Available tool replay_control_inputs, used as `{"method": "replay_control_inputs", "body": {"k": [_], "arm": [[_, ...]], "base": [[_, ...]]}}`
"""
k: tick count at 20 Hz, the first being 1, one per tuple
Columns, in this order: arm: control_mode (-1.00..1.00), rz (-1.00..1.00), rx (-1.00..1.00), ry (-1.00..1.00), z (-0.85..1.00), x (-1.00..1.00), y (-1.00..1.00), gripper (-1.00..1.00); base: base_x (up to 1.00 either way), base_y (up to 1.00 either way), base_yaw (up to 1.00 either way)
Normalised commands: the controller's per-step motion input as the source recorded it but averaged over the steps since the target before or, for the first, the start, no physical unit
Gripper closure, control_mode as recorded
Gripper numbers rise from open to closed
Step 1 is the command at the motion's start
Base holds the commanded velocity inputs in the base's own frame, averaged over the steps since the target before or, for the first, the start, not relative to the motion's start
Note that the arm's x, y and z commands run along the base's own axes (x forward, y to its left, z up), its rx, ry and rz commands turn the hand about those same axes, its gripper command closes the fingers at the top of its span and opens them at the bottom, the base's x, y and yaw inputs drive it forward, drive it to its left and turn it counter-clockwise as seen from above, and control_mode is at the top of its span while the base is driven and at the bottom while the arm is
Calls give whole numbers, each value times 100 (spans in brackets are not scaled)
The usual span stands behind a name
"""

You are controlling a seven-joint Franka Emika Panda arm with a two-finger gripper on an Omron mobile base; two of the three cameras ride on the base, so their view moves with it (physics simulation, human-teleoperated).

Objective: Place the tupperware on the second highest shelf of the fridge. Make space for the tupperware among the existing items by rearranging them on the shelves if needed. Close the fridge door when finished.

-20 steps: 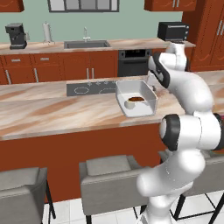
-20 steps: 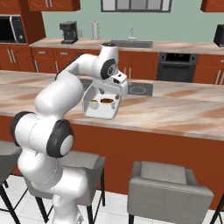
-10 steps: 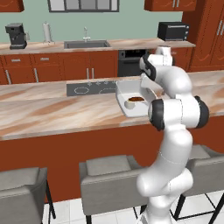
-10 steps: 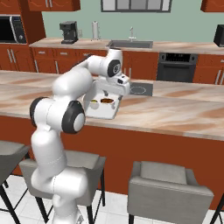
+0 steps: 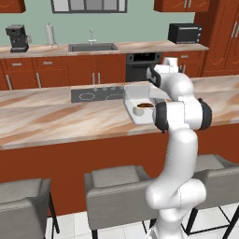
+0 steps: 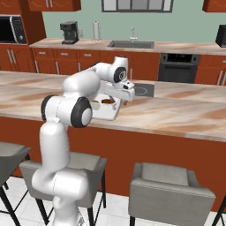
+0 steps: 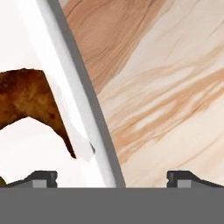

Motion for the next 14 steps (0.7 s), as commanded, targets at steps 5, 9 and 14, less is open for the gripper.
{"method": "replay_control_inputs", "body": {"k": [5, 9, 14], "arm": [[-100, 0, 0, 0, -52, 46, 0, -100], [-100, 0, 0, 0, -59, 28, 11, 100], [-100, 0, 0, -4, -45, 0, 42, 100]], "base": [[0, 0, 0], [0, 0, 0], [0, 0, 0]]}}
